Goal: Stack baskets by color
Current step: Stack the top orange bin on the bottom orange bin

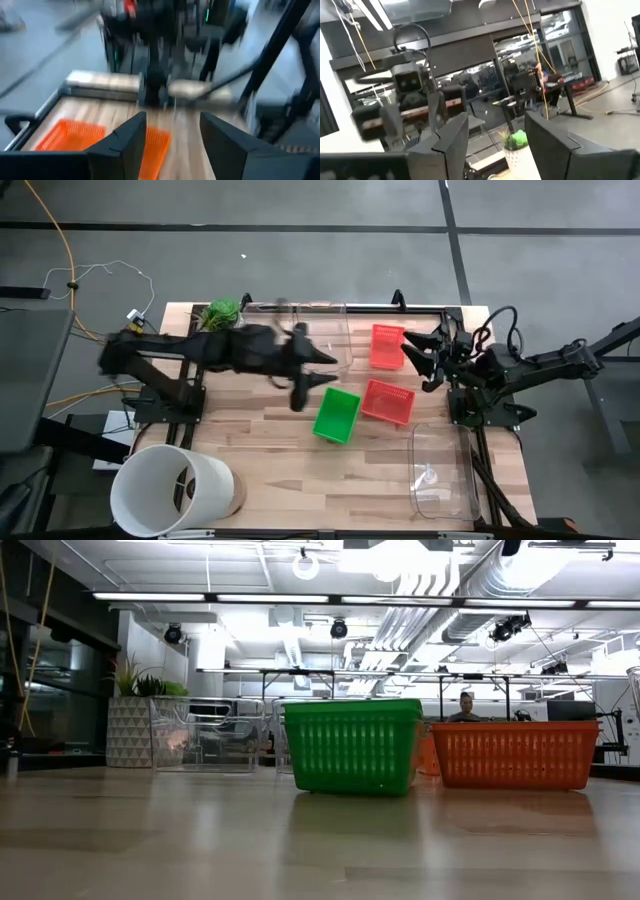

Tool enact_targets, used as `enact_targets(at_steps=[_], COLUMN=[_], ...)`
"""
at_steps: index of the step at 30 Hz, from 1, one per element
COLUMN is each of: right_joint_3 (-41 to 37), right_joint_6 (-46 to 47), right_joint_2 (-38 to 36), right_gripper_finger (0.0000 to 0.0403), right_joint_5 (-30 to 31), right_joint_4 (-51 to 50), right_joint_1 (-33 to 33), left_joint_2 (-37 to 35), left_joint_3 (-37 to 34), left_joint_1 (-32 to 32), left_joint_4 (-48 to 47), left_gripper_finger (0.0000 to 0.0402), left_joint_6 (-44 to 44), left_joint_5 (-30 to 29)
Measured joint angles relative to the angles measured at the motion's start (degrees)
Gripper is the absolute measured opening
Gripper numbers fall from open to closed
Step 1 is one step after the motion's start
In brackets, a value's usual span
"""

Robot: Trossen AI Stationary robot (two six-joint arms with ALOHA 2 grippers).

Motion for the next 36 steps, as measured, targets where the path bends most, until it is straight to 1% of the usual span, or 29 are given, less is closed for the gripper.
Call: enact_targets(at_steps=[4,7,9,11,13,16,21,23,26,27,28,30,31,34,36], right_joint_3=[0.00,0.00,0.00,0.00,0.00,0.00,0.22,2.81,10.61,13.67,16.82,23.09,25.95,31.14,31.41], right_joint_6=[0.11,0.20,0.24,0.59,1.51,2.80,3.95,5.51,6.14,8.07,11.53,21.88,26.90,37.80,42.76], right_joint_2=[-0.02,0.00,0.00,0.00,0.00,0.00,0.02,1.07,4.55,6.13,7.93,11.52,13.37,18.72,21.66], right_gripper_finger=[0.0181,0.0181,0.0181,0.0181,0.0181,0.0181,0.0181,0.0181,0.0181,0.0181,0.0181,0.0181,0.0181,0.0181,0.0181], right_joint_5=[0.00,0.00,0.00,0.00,0.00,-0.01,0.23,1.88,3.37,4.45,6.12,9.03,9.19,6.23,3.43], right_joint_4=[-1.13,-1.85,-2.24,-2.73,-3.26,-3.97,-3.92,-7.48,-21.47,-27.11,-33.53,-48.53,-56.18,-76.58,-83.77], right_joint_1=[0.00,0.00,0.00,0.00,0.00,0.01,0.00,-0.07,-1.57,-2.61,-3.93,-7.56,-10.00,-17.45,-22.05], left_joint_2=[-12.51,-21.02,-25.62,-29.26,-32.19,-35.76,-37.91,-38.17,-38.26,-38.26,-38.26,-38.26,-38.26,-38.26,-38.26], left_joint_3=[-18.60,-31.28,-38.67,-44.52,-48.64,-51.69,-52.18,-52.18,-52.18,-52.18,-52.18,-52.18,-52.18,-52.18,-52.18], left_joint_1=[-0.02,-0.10,-0.90,-2.01,-2.98,-3.95,-4.24,-4.24,-4.24,-4.24,-4.24,-4.24,-4.24,-4.24,-4.24], left_joint_4=[17.37,27.60,33.38,37.84,40.84,41.53,41.81,41.69,41.73,41.70,41.68,41.68,41.68,41.68,41.68], left_gripper_finger=[0.0174,0.0174,0.0174,0.0174,0.0174,0.0174,0.0174,0.0174,0.0174,0.0174,0.0174,0.0174,0.0174,0.0174,0.0174], left_joint_6=[-4.13,-7.94,-10.61,-12.21,-13.16,-13.28,-13.15,-13.21,-12.84,-12.87,-13.06,-13.57,-13.79,-13.92,-14.34], left_joint_5=[0.01,-0.60,-2.93,-5.65,-8.31,-10.97,-11.86,-11.73,-11.73,-11.73,-11.73,-11.71,-11.71,-10.69,-10.04])
